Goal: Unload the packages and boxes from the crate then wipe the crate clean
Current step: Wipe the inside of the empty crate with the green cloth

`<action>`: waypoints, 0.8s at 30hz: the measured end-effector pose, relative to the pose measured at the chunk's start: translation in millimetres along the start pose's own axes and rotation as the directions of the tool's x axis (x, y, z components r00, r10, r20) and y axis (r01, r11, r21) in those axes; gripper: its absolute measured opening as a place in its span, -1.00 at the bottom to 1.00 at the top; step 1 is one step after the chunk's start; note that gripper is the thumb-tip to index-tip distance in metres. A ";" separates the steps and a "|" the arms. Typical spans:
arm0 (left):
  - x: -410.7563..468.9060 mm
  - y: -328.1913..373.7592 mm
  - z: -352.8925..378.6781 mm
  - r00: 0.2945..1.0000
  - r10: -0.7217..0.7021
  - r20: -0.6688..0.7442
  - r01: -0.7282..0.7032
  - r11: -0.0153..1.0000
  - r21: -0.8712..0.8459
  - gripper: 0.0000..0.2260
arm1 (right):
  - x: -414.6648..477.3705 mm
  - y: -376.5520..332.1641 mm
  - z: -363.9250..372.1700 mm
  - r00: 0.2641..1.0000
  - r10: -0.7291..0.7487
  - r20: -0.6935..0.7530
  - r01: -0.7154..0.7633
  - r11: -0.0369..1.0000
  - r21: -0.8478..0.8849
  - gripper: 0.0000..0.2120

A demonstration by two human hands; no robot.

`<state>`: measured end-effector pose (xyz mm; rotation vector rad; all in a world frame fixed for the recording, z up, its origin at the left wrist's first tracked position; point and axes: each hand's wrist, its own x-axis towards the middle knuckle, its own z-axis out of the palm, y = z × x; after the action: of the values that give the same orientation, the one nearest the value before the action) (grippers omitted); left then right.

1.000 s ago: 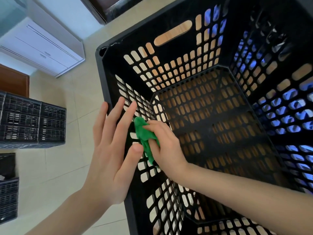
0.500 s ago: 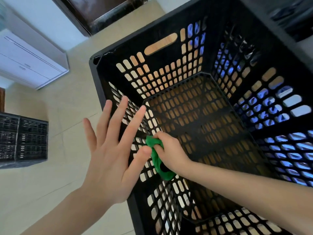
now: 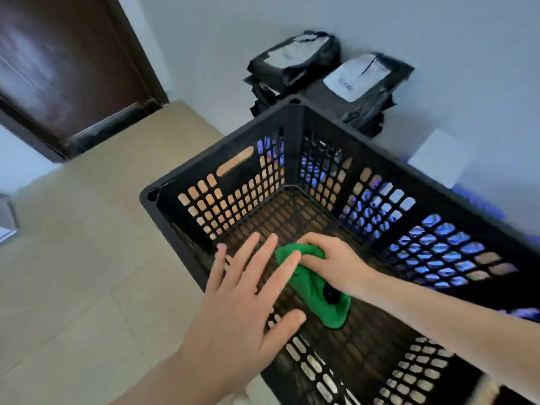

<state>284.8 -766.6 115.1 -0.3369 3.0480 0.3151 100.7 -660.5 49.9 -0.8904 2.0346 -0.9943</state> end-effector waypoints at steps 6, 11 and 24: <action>4.8 -26.5 -6.0 0.976 0.219 0.023 -0.219 0.976 0.000 -0.46 | -32.4 -17.2 -7.6 0.964 0.128 -0.235 -0.130 0.992 0.006 -0.92; 20.5 -42.4 -12.9 0.937 0.349 0.014 -0.349 0.937 -0.024 -0.45 | -52.3 -30.9 -1.4 0.916 0.186 -0.355 -0.178 0.982 0.055 -0.90; 127.3 -44.0 -29.1 0.804 0.590 0.077 -0.588 0.808 -0.038 -0.46 | -57.8 -9.1 -32.9 0.734 0.379 -0.563 -0.228 0.919 0.321 -0.97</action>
<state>169.4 -841.4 124.7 0.6348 2.9782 0.3593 106.9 -606.4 89.1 -0.0667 2.4158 -1.4216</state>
